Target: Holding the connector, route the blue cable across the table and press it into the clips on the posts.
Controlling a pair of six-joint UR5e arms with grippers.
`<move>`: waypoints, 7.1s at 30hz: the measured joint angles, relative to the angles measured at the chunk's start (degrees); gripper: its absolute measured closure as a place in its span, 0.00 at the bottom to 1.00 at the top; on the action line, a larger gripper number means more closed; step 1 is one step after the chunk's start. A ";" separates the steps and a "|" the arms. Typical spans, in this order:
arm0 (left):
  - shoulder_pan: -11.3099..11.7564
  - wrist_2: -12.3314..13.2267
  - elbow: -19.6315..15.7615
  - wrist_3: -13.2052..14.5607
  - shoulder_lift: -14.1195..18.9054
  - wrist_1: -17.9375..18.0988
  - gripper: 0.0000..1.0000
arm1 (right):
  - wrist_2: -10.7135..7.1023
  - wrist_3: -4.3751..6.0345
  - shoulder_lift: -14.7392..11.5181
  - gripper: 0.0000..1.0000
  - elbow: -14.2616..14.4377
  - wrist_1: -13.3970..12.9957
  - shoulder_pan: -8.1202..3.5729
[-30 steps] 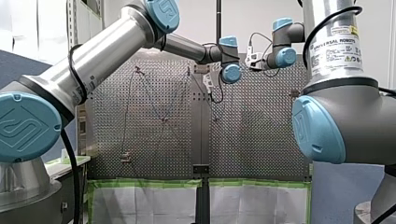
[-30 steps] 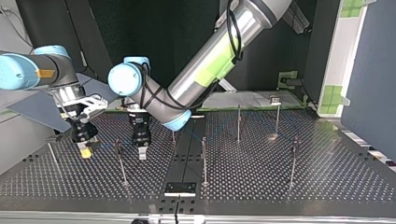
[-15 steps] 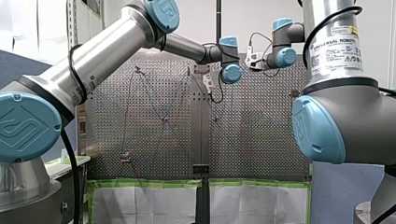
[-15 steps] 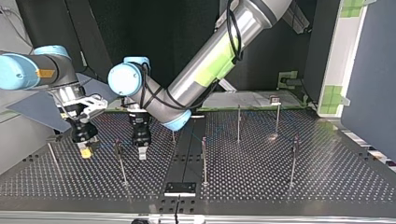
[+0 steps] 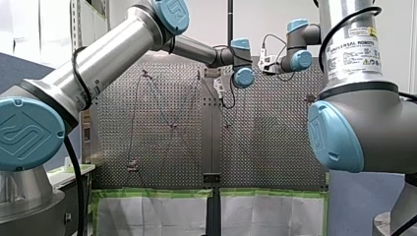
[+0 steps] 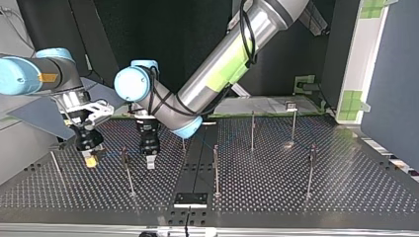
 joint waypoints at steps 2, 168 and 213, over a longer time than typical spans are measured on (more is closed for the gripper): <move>0.00 0.00 0.00 0.00 0.00 0.00 0.00 | 0.00 0.00 0.00 1.00 0.00 0.00 0.00; 2.78 9.76 -0.04 0.64 -0.05 0.55 0.00 | -0.05 0.11 0.94 1.00 0.00 -0.55 -0.92; 2.79 9.77 -0.04 0.64 -0.05 0.55 0.00 | -0.05 0.11 0.94 1.00 0.00 -0.55 -0.93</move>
